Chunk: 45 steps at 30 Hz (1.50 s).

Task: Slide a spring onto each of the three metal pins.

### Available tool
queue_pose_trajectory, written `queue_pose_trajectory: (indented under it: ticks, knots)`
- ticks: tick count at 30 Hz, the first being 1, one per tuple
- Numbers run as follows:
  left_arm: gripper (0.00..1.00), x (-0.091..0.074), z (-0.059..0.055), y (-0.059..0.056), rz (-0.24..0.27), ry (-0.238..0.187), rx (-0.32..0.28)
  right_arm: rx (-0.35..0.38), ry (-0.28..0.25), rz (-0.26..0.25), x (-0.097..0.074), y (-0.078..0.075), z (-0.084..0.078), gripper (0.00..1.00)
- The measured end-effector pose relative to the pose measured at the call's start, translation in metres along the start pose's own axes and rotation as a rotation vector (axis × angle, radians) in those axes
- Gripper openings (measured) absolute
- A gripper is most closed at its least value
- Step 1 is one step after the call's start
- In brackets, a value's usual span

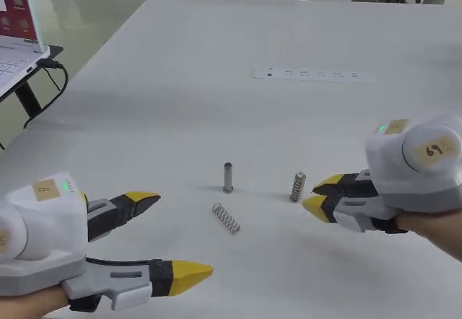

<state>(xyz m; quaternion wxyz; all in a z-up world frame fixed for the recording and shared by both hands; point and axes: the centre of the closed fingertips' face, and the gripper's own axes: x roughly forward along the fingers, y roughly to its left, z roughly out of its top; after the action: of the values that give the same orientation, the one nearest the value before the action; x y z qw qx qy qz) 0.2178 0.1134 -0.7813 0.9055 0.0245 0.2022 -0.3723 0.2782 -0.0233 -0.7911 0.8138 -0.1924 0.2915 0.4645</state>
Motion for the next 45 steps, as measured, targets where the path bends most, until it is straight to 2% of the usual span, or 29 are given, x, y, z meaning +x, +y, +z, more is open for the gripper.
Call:
queue_pose_trajectory:
  ticks: [9,20,25,28,34,36,45]
  knots:
    - [0.76,0.000,0.000,0.001,0.003,0.000,-0.001,-0.034,0.006,0.100,0.012,0.037,0.016,0.13]
    - [0.76,-0.001,0.000,0.002,0.007,-0.001,-0.002,-0.074,0.048,0.171,0.044,0.062,0.024,0.14]
    - [0.76,-0.001,0.000,0.002,0.007,-0.002,-0.004,-0.074,0.084,0.175,0.061,0.067,0.019,0.14]
    - [0.76,-0.001,0.000,0.002,0.007,-0.003,-0.005,-0.049,0.095,0.186,0.068,0.070,0.016,0.13]
    - [0.76,-0.001,0.000,0.001,0.005,-0.002,-0.005,-0.031,0.117,0.167,0.080,0.071,0.012,0.13]
    - [0.76,-0.001,0.000,0.001,0.004,0.000,-0.003,-0.023,0.128,0.146,0.083,0.067,0.009,0.13]
    - [0.76,-0.001,0.000,0.001,0.003,-0.002,-0.005,-0.009,0.144,0.126,0.092,0.068,0.007,0.13]
